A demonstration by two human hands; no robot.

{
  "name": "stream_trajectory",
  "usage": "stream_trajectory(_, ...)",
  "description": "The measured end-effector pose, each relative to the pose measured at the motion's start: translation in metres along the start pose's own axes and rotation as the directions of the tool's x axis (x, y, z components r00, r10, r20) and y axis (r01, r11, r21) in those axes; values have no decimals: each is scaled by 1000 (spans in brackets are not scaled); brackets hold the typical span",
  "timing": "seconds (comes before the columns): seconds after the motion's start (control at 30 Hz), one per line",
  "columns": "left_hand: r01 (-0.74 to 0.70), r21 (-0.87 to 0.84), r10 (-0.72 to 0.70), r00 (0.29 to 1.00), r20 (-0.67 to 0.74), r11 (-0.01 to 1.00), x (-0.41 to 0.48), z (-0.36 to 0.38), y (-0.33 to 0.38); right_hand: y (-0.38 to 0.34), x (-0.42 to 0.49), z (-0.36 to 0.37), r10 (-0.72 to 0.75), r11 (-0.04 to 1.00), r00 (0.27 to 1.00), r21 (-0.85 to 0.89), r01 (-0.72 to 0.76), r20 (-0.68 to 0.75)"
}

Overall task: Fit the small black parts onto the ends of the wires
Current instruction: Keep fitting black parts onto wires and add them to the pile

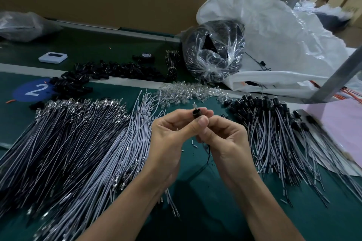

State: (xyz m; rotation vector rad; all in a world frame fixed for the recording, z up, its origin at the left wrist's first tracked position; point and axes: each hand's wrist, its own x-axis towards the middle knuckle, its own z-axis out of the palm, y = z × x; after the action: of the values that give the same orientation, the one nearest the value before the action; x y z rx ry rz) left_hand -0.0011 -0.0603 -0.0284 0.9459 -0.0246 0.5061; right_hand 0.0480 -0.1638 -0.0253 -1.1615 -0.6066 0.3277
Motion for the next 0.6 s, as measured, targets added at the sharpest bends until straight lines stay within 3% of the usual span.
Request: stream_trajectory(0.6,0,0,0,1000,-30,1000,-5,4,-4,4,1,-3,24,1000,996,8,-24,-80)
